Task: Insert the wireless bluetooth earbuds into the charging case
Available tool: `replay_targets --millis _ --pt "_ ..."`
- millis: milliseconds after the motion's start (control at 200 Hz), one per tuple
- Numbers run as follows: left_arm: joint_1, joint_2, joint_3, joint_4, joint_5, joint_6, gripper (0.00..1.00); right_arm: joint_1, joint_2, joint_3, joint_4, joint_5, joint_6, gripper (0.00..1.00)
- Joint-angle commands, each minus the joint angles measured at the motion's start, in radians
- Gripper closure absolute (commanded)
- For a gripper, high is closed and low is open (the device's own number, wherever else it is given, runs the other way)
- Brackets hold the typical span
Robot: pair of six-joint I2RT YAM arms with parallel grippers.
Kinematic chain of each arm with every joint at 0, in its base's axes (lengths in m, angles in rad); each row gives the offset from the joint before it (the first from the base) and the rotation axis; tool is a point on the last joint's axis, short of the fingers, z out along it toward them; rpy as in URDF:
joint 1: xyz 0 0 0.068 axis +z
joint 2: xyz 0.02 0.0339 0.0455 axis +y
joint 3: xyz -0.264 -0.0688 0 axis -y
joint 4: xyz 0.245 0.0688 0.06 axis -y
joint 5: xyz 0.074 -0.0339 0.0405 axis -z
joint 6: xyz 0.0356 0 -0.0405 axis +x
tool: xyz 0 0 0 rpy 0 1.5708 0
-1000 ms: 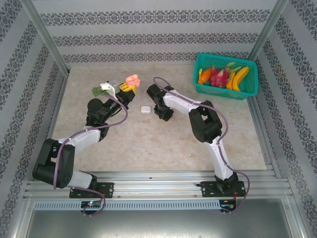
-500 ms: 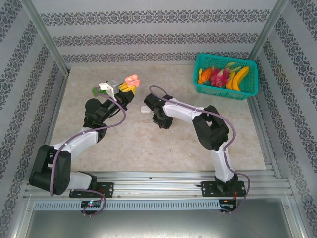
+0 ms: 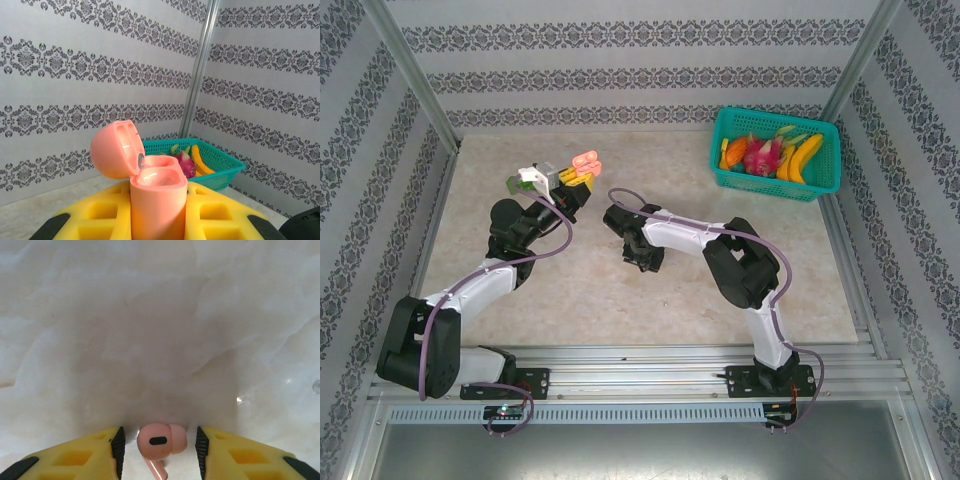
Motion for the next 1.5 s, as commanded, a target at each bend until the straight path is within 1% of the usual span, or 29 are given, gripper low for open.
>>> replay_targets --millis 0,150,450,854,1499 --pt "0.015 -0.035 0.006 0.004 0.016 0.028 1.00 0.002 -0.041 0.025 -0.063 0.039 -0.105 0.54" --pt "0.016 -0.033 0.003 0.011 0.015 0.029 1.00 -0.001 -0.049 0.017 -0.072 0.040 -0.105 0.54" --pt "0.015 -0.024 0.002 0.020 0.012 0.029 1.00 -0.004 -0.014 0.034 -0.052 0.006 -0.045 0.55" --pt "0.015 -0.017 -0.004 0.032 0.009 0.030 1.00 -0.012 0.024 0.069 -0.062 -0.013 -0.023 0.57" --pt "0.016 -0.012 -0.003 0.035 0.008 0.026 1.00 -0.006 0.035 0.040 -0.063 -0.002 0.000 0.57"
